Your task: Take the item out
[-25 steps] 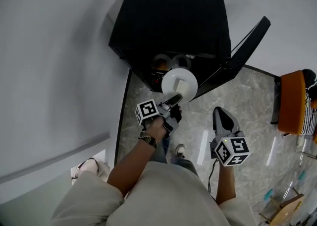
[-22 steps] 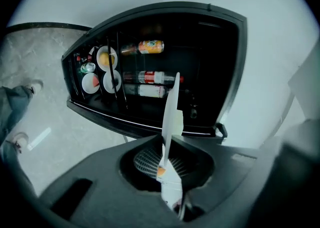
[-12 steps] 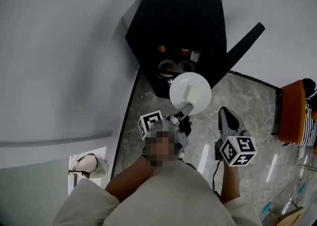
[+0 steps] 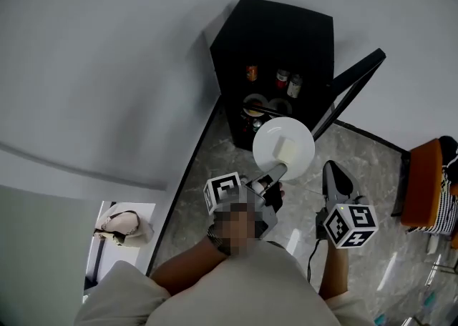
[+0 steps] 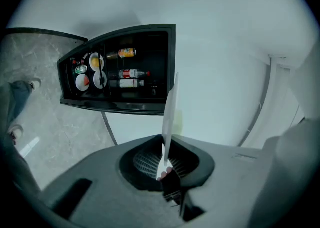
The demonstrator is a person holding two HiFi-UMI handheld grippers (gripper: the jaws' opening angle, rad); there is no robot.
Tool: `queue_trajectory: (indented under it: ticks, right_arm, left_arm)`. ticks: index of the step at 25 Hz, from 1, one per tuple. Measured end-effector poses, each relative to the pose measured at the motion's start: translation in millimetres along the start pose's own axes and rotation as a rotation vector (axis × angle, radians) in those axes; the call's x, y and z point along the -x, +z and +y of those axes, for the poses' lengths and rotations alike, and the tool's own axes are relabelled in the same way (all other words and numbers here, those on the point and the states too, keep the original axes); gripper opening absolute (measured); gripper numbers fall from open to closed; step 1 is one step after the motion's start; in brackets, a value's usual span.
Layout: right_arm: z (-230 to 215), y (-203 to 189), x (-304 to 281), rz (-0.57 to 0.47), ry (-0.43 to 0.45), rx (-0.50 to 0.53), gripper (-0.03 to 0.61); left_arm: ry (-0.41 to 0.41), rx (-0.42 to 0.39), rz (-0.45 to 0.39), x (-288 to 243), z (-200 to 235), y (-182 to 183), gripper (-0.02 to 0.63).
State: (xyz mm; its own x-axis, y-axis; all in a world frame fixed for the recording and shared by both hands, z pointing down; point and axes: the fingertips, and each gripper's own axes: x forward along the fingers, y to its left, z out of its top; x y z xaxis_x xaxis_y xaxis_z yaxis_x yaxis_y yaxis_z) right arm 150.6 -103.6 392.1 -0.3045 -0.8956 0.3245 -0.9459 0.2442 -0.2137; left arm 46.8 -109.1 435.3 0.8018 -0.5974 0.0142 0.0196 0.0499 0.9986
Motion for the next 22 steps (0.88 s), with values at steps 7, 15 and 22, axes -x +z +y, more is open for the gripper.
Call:
queue_trajectory:
  ticks: [7, 15, 22]
  right_arm:
    - [19, -2, 43, -0.05, 0.049, 0.046, 0.006]
    - [32, -5, 97, -0.061, 0.091, 0.162, 0.005]
    - [36, -9, 100, -0.055, 0.092, 0.192, 0.005]
  left_arm:
    - [0.018, -0.036, -0.026, 32, -3, -36, 0.021]
    - [0.007, -0.056, -0.032, 47, -15, -95, 0.021]
    - [-0.003, -0.065, -0.022, 46, -14, -98, 0.021]
